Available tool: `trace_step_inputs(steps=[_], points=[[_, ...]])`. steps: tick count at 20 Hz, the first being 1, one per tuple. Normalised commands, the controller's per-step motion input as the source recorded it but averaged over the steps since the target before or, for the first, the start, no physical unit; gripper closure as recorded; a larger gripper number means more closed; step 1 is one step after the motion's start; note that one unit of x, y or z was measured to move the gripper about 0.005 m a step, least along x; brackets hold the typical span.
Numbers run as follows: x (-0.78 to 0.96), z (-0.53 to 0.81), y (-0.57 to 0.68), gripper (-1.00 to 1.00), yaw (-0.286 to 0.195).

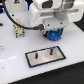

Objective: Insert the blue gear onto the right peg, followed by the red gear

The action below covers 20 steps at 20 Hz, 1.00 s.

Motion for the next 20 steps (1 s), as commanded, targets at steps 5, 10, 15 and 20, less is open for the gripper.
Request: trace_step_inputs(steps=[5,10,15,20], points=[[0.06,0.28,0.0,1.0,0.0],[0.37,0.6,-0.05,1.0,0.0],[0.59,0.52,-0.13,1.0,0.0],[0.67,0.39,-0.23,1.0,0.0]])
